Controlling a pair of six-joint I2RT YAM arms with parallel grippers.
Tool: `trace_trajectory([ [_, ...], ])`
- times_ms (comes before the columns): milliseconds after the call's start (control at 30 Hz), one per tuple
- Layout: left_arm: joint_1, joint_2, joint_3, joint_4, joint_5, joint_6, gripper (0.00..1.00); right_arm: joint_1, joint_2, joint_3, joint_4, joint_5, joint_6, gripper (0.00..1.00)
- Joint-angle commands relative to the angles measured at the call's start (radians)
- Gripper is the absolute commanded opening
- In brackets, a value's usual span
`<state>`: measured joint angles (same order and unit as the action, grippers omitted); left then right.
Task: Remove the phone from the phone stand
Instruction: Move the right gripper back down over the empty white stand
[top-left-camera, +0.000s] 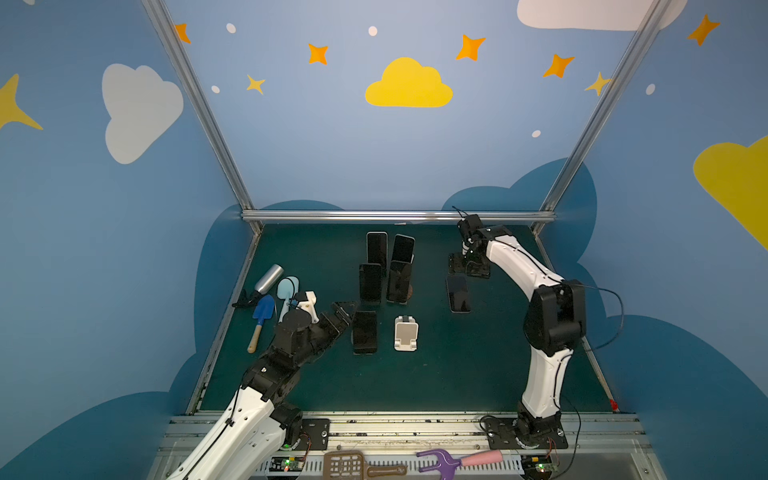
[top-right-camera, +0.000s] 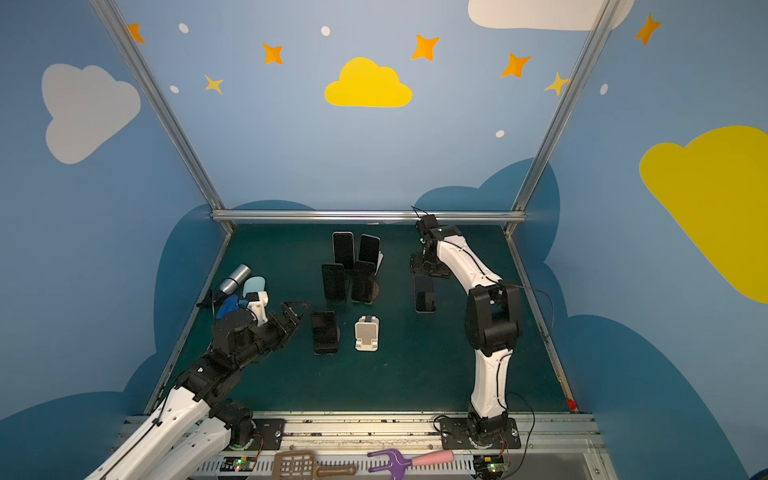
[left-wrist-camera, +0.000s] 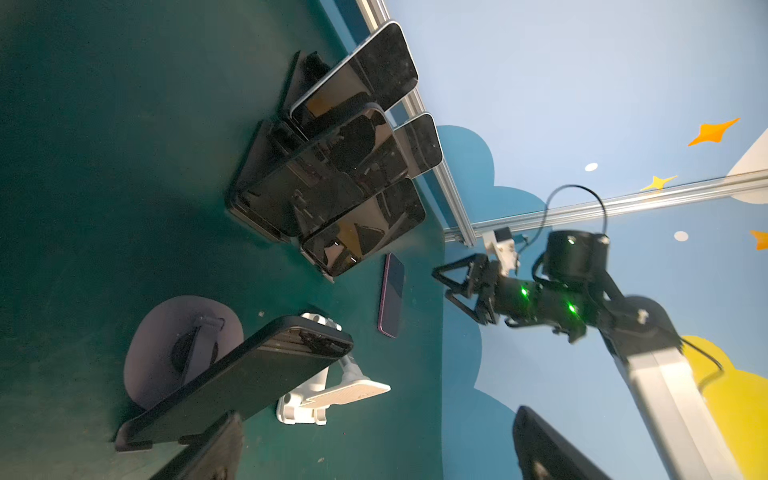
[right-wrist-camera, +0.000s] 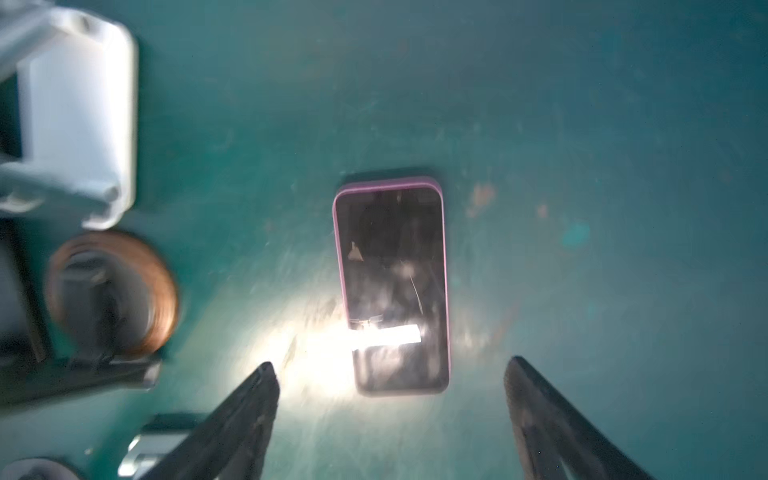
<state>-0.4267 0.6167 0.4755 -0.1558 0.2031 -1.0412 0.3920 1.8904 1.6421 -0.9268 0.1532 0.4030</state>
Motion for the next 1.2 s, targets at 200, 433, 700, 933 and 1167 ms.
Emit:
trace_trajectory([
  [200, -0.003, -0.118, -0.095, -0.039, -0.100, -0.034, 1.00, 0.497, -0.587, -0.632, 0.443, 0.270, 0.269, 0.87],
  [433, -0.001, -0.127, -0.103, -0.053, -0.085, -0.037, 1.00, 0.719, -0.517, -0.670, 0.540, 0.391, 0.395, 0.90],
  [700, -0.001, -0.166, -0.141, -0.034, -0.079, -0.072, 1.00, 0.742, -0.327, -0.542, 0.491, 0.363, 0.441, 0.90],
  [933, -0.002, -0.185, -0.148, -0.041, -0.090, -0.068, 1.00, 0.742, -0.231, -0.531, 0.511, 0.333, 0.487, 0.90],
  [1167, -0.002, -0.194, -0.159, -0.034, -0.091, -0.073, 1.00, 0.743, -0.163, -0.517, 0.503, 0.367, 0.545, 0.90],
])
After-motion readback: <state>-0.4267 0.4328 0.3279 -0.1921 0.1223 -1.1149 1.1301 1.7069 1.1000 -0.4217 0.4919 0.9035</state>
